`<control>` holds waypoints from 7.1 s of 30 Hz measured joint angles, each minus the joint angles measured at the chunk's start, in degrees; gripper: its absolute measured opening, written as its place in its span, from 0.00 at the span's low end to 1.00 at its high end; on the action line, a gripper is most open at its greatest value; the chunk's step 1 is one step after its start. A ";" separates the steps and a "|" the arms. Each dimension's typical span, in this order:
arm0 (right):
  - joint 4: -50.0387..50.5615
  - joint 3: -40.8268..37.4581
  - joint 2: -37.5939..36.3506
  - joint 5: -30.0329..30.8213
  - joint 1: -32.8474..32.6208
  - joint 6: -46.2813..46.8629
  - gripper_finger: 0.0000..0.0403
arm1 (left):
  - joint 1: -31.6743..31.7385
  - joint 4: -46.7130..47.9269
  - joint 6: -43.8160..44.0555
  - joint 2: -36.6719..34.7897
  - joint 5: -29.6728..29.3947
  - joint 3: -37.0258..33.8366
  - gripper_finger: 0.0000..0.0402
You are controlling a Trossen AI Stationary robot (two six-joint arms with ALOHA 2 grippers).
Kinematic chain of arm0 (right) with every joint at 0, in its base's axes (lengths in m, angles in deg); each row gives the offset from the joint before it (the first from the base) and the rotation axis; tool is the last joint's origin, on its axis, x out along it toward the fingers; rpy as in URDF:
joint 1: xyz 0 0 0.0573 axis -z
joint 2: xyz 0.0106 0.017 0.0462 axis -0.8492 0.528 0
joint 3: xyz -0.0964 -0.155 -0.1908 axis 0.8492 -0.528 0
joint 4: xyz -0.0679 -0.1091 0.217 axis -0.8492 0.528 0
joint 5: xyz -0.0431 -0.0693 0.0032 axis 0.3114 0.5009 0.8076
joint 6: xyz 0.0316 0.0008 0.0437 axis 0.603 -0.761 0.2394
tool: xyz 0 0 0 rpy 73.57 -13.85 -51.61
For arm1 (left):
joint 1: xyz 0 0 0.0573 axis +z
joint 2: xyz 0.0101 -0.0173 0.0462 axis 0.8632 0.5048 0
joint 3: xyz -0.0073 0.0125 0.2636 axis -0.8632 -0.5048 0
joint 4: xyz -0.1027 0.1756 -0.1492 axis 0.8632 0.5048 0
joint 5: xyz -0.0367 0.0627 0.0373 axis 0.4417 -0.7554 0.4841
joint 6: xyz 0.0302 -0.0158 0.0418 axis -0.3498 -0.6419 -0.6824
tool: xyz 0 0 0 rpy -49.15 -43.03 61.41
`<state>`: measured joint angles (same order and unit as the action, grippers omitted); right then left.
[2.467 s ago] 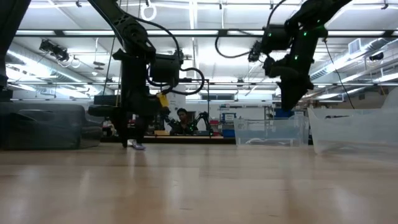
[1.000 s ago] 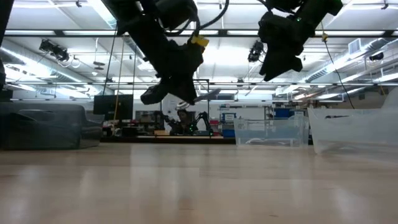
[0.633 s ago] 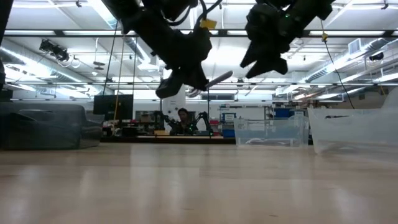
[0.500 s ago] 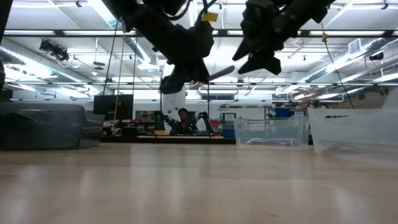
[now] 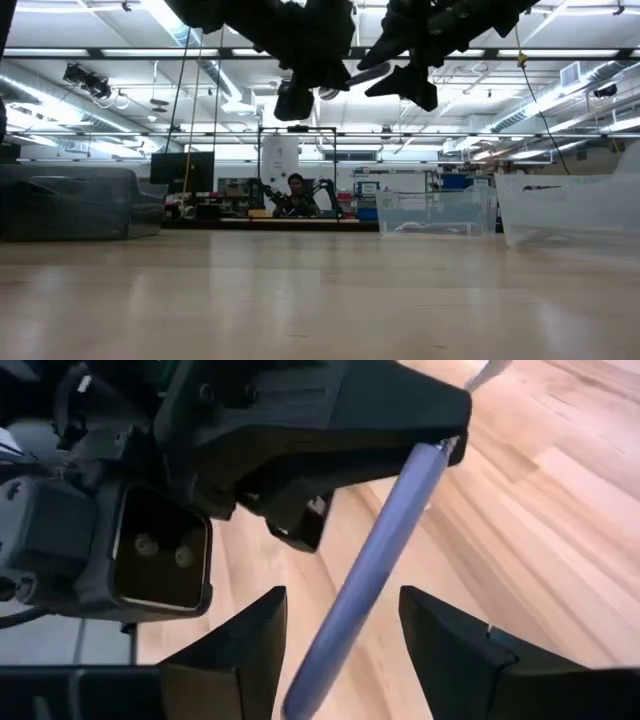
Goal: Sort silverware by color (type)
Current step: Put the purple spoon into the top transparent bin
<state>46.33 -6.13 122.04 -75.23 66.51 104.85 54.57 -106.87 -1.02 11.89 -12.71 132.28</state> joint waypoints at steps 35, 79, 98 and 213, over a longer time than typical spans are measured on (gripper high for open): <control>0.51 -0.20 -1.29 -1.32 0.55 -2.68 0.10 | -1.24 -6.36 -11.21 0.11 1.93 -0.04 0.17; 7.75 0.10 -3.04 -4.99 9.72 -2.67 0.11 | -5.21 -3.71 13.15 0.37 6.56 -0.15 0.55; 14.60 0.00 -3.03 0.85 15.70 -13.26 0.11 | -6.82 6.48 47.54 0.26 24.31 -0.13 0.44; 31.55 -0.59 13.49 21.41 24.81 -18.62 0.11 | -3.37 -9.30 88.69 -51.93 28.40 -53.30 0.35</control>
<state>77.88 -6.72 135.53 -53.82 91.32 86.23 51.20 -116.18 87.67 -40.05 15.68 78.98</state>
